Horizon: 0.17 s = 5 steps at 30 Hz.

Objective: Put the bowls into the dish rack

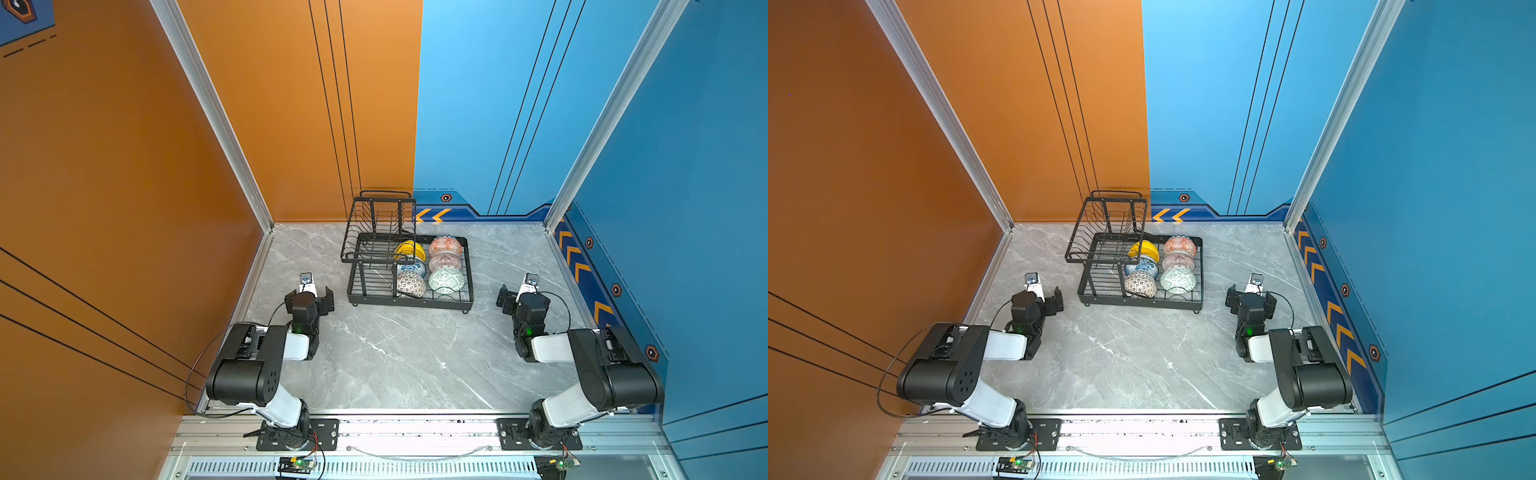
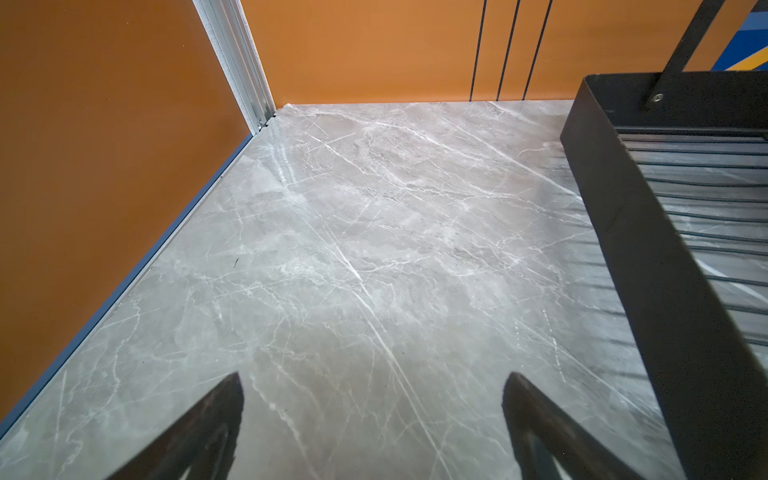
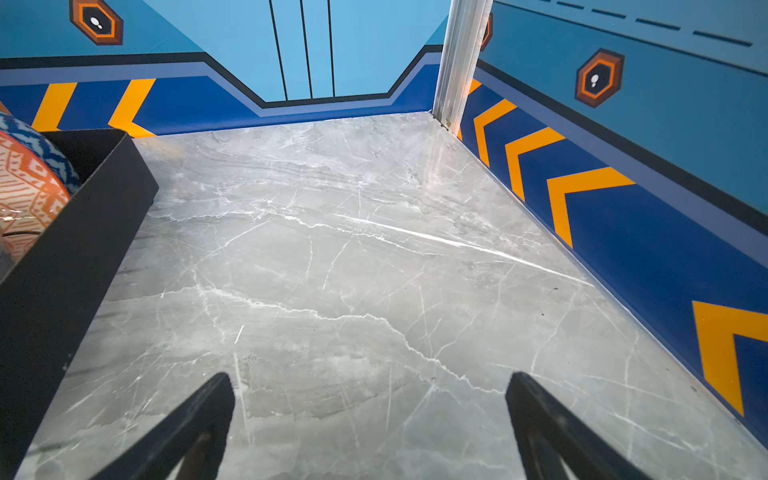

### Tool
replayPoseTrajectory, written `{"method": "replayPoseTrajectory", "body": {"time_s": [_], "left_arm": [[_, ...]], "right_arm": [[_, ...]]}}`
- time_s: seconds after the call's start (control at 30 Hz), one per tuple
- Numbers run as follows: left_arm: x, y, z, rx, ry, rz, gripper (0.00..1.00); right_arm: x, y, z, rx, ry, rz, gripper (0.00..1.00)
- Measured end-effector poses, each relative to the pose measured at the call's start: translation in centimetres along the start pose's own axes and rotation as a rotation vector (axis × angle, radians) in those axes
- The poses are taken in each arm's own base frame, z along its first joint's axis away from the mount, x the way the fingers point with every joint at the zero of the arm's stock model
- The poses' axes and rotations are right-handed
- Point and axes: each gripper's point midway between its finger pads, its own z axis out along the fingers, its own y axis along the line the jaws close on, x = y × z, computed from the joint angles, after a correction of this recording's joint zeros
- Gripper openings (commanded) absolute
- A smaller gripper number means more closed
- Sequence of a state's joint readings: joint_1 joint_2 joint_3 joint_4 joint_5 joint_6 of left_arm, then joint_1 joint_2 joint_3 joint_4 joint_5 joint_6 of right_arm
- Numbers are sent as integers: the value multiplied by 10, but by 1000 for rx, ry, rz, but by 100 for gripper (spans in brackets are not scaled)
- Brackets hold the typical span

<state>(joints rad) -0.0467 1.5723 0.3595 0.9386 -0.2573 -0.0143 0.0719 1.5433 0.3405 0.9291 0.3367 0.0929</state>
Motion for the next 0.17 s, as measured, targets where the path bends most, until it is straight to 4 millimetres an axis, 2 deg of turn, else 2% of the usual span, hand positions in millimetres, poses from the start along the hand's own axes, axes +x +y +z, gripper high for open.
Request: {"method": "replayPoseTrajectory", "body": {"time_s": [0.17], "left_arm": [[0,0,0,0,0,0,98]], "right_arm": [[0,0,0,0,0,0,100]]}}
